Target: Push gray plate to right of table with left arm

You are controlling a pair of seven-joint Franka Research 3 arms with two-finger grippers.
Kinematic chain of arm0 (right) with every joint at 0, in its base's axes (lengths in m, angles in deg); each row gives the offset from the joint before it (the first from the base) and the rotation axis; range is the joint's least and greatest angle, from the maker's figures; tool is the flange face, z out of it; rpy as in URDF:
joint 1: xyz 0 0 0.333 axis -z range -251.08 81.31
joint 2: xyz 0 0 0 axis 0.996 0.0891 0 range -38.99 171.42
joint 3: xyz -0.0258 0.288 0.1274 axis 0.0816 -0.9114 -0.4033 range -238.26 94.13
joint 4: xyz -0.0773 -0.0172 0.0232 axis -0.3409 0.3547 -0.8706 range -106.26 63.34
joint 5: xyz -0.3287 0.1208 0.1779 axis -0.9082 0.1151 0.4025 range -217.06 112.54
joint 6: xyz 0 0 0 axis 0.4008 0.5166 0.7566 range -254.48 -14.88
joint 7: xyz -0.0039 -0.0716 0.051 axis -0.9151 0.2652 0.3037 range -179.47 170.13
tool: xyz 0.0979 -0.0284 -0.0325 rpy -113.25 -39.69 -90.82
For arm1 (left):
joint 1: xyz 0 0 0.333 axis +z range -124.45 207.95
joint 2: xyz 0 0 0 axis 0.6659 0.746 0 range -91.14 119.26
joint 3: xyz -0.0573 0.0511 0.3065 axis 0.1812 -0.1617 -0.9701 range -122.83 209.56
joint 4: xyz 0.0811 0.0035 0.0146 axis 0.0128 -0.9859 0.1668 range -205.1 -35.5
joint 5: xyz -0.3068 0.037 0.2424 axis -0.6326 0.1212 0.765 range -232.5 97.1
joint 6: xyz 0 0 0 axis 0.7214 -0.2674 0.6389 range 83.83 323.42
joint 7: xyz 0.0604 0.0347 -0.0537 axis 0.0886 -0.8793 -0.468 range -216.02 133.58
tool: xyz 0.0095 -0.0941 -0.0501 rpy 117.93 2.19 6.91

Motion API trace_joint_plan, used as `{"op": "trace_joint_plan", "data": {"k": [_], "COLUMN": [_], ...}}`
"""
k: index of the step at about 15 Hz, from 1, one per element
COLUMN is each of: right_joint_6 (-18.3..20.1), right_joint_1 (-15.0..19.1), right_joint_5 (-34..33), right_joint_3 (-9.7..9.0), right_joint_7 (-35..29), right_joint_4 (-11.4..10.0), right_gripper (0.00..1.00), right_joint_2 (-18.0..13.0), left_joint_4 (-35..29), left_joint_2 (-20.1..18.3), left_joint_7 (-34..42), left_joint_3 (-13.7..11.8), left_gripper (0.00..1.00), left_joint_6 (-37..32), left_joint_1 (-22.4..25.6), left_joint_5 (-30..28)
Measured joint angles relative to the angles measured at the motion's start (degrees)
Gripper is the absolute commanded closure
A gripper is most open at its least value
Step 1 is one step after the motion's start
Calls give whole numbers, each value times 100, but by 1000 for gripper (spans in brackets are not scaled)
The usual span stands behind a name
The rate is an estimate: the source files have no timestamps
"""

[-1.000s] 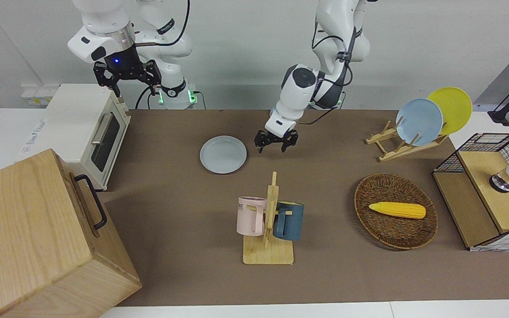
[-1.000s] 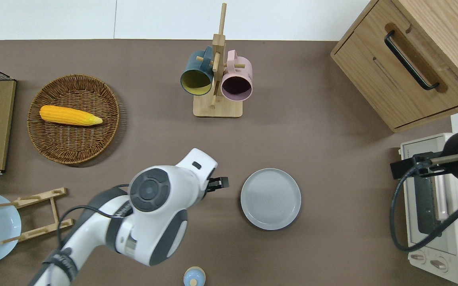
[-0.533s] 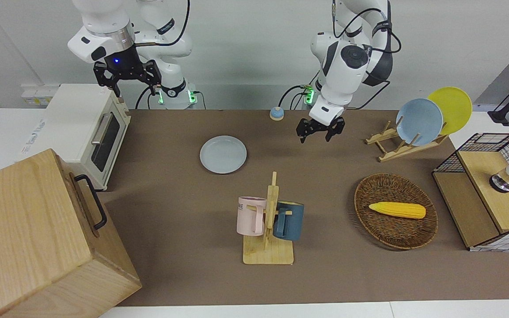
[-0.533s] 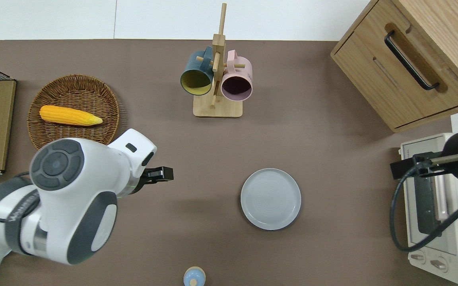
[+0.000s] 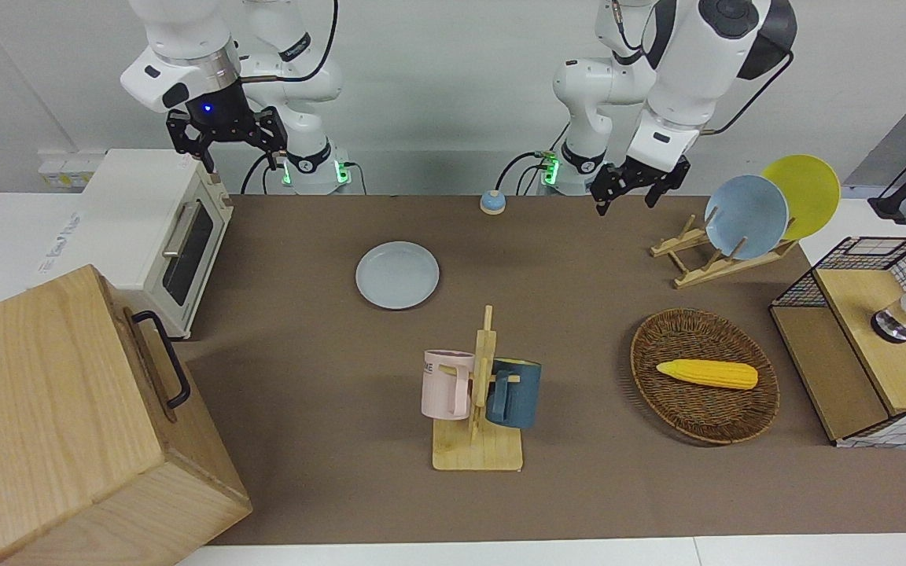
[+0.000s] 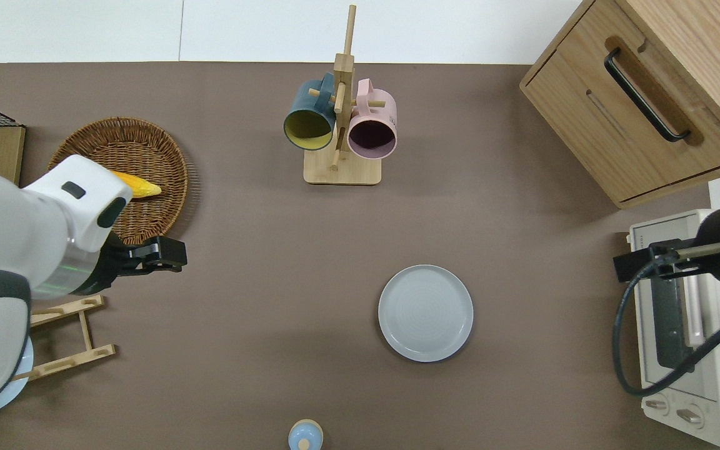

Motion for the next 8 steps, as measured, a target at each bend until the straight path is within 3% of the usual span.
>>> {"op": "trace_joint_plan", "data": {"k": [8], "right_joint_6": [0], "right_joint_1": [0], "right_joint_5": [0], "right_joint_3": [0], "right_joint_7": [0], "right_joint_4": [0], "right_gripper": [5], "right_joint_2": [0], "left_joint_4": [316], "left_joint_2": [-17], "left_joint_7": [2], "left_joint_3": [-3], "left_gripper": [5], "left_joint_6": [-186], "left_joint_1": [19], "left_joint_5": [6]}}
